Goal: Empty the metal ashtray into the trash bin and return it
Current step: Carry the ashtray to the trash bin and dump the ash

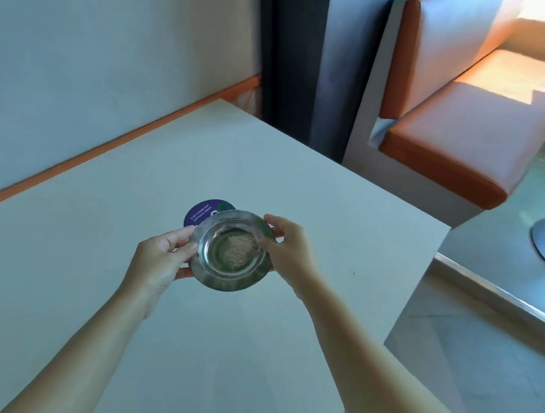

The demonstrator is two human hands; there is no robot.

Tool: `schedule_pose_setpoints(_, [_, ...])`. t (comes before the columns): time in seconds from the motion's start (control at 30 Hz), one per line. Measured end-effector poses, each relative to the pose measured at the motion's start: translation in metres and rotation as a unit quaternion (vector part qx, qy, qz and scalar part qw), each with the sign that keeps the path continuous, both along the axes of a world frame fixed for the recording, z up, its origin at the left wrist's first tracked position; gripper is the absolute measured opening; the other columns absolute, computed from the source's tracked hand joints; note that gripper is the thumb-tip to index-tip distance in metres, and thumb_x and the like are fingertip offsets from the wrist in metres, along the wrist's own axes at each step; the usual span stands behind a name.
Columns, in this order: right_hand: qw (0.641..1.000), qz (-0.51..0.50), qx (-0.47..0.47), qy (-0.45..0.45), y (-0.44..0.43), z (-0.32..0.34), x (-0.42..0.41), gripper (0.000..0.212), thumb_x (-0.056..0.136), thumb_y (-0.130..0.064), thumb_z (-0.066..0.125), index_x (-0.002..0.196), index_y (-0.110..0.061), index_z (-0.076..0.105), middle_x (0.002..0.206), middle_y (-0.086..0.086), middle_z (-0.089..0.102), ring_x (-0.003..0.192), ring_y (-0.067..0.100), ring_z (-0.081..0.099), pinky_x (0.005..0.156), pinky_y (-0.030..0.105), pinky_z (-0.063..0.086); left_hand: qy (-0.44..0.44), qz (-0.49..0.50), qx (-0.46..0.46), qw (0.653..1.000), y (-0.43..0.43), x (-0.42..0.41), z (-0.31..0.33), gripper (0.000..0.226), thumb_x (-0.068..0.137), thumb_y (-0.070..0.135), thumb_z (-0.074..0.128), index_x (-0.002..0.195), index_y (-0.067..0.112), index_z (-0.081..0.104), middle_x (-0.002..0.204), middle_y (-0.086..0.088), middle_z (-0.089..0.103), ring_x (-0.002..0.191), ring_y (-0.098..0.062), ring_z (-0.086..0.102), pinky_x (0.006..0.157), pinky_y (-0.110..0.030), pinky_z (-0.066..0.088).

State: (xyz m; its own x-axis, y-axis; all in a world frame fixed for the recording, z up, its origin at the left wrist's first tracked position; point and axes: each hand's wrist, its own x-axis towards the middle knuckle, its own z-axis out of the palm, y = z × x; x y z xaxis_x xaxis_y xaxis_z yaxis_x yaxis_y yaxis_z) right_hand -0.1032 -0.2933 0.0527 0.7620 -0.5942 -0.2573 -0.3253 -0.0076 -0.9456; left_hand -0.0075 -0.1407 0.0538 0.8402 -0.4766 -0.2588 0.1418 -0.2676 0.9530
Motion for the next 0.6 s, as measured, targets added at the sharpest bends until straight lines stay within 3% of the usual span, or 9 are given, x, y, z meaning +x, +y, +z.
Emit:
schedule_pose_setpoints(0.07, [1.0,-0.031,-0.002,-0.006,-0.022,0.006,-0.03,0.043,0.084,-0.001,0.052,0.126,-0.009,0.054,0.079,-0.014,0.052,0.083,0.021,0.058,0.079,0.045,0.055,-0.003,-0.015,-0.01,1.0,-0.027,-0.023,0.006,0.033,0.088,0.003,0.052,0.112,0.024,0.061,0.069,0.008,0.068,0.051,0.001,0.063,0.049,-0.015,0.056])
schedule_pose_setpoints(0.17, [0.998,-0.065,-0.009,-0.018,-0.059,0.016,-0.078,0.046,0.085,-0.006,0.055,0.13,-0.012,0.052,0.093,-0.006,0.058,0.091,0.022,0.062,0.085,0.04,0.056,-0.008,-0.043,-0.013,0.999,-0.069,-0.063,0.014,0.031,0.089,0.003,0.051,0.11,0.023,0.063,0.066,0.012,0.071,0.054,-0.001,0.065,0.049,-0.015,0.056])
schedule_pose_setpoints(0.23, [0.996,-0.078,-0.019,-0.025,-0.085,0.021,-0.111,0.044,0.085,-0.006,0.056,0.129,-0.012,0.053,0.099,0.0,0.063,0.091,0.024,0.065,0.082,0.04,0.058,-0.012,-0.064,-0.012,0.998,-0.098,-0.09,0.017,0.028,0.089,0.005,0.051,0.113,0.015,0.064,0.077,0.005,0.07,0.061,-0.006,0.064,0.05,-0.016,0.056])
schedule_pose_setpoints(0.3, [0.996,-0.082,-0.01,-0.036,-0.114,0.022,-0.145,0.045,0.086,-0.006,0.056,0.13,-0.01,0.052,0.103,0.004,0.062,0.082,0.02,0.066,0.066,0.028,0.061,-0.016,-0.071,-0.011,0.997,-0.128,-0.12,0.018,0.03,0.089,0.006,0.051,0.117,0.009,0.062,0.084,0.0,0.068,0.068,-0.012,0.063,0.053,-0.02,0.057])
schedule_pose_setpoints(0.4, [0.997,-0.063,-0.003,-0.037,-0.157,0.024,-0.197,0.036,0.085,-0.002,0.056,0.12,-0.007,0.06,0.08,-0.005,0.067,0.057,0.005,0.064,0.044,0.013,0.053,-0.01,-0.059,-0.018,0.998,-0.171,-0.165,0.012,0.034,0.089,0.007,0.053,0.122,0.008,0.059,0.087,-0.002,0.068,0.072,-0.015,0.063,0.053,-0.02,0.057])
schedule_pose_setpoints(0.47, [0.998,-0.051,0.01,-0.034,-0.187,0.021,-0.227,0.022,0.083,0.0,0.055,0.095,-0.011,0.071,0.069,-0.002,0.071,0.055,0.011,0.067,0.054,0.023,0.059,0.005,-0.052,-0.028,0.998,-0.199,-0.194,0.006,0.035,0.088,0.006,0.053,0.123,0.007,0.058,0.09,-0.004,0.068,0.072,-0.014,0.063,0.05,-0.018,0.057])
schedule_pose_setpoints(0.53, [0.997,-0.049,0.041,-0.031,-0.213,0.018,-0.253,0.026,0.083,0.0,0.055,0.074,-0.02,0.07,0.078,0.011,0.07,0.065,0.023,0.067,0.07,0.038,0.061,0.026,-0.041,-0.032,0.998,-0.226,-0.222,-0.001,0.034,0.088,0.005,0.054,0.122,0.006,0.058,0.09,-0.003,0.068,0.071,-0.013,0.063,0.049,-0.017,0.057])
schedule_pose_setpoints(0.6, [0.995,-0.044,0.075,-0.038,-0.238,0.012,-0.272,0.028,0.084,0.001,0.055,0.071,-0.02,0.068,0.077,0.012,0.068,0.058,0.018,0.066,0.064,0.035,0.062,0.047,-0.031,-0.037,0.998,-0.25,-0.243,-0.006,0.034,0.088,0.004,0.053,0.121,0.007,0.059,0.085,0.001,0.068,0.069,-0.012,0.064,0.047,-0.017,0.057])
